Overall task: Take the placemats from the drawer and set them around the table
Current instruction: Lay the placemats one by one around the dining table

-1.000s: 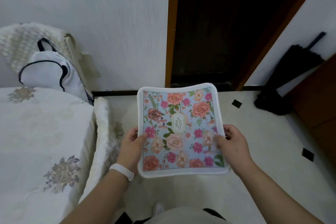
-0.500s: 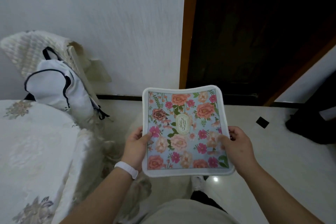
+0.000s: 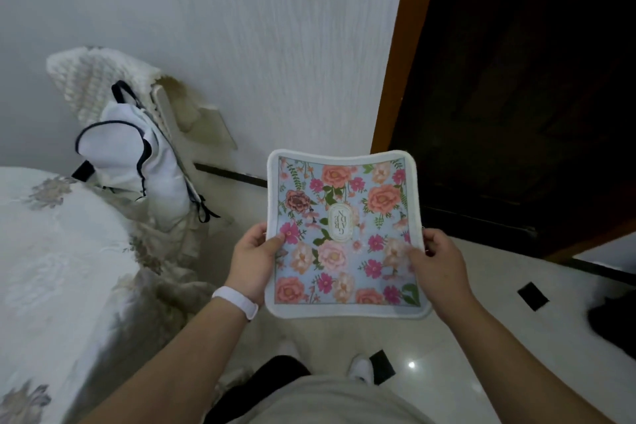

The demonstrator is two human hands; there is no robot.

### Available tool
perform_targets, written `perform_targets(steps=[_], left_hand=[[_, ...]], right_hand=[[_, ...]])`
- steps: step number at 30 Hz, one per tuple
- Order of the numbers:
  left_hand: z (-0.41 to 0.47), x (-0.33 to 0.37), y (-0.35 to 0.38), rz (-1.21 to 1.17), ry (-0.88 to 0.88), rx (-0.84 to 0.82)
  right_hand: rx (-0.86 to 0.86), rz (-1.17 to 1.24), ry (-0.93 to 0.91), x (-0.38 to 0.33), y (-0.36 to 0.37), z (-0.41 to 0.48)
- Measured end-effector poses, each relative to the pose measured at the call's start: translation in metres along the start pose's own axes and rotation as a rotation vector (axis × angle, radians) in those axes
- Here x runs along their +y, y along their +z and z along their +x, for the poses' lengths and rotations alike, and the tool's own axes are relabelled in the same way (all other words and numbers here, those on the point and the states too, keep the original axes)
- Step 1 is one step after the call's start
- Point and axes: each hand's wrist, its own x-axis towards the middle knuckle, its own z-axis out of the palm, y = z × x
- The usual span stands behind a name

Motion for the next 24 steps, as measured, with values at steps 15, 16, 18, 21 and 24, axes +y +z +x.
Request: perform_targets(steps=[15,16,18,21,24], left_hand=[[0.164,0.075,-0.079,-0.139,0.002,0.133],[0.175,0.085,-0.089,-0.143,0.011,0.143],[0.193,0.106,-0.109,-0.143,0.042,0.152],[0.212,0.128,-0.141,-0.146,0.071,0.193],[0.218,0.138,-0.174,-0.190,0.085,0.243]], right_hand=[[-0.095,-0.117,-0.018,-0.094,0.156,0.133],[-0.108,-0.129,-0.029,-0.105,0.171,0.141],[-0.132,-0.134,-0.060,-0.127,0.202,0.153],[-0.168,-0.153,-0.113,-0.151,0.245,0.169],[-0.235,-0.194,-0.133,-0.162,0.286,0.174]])
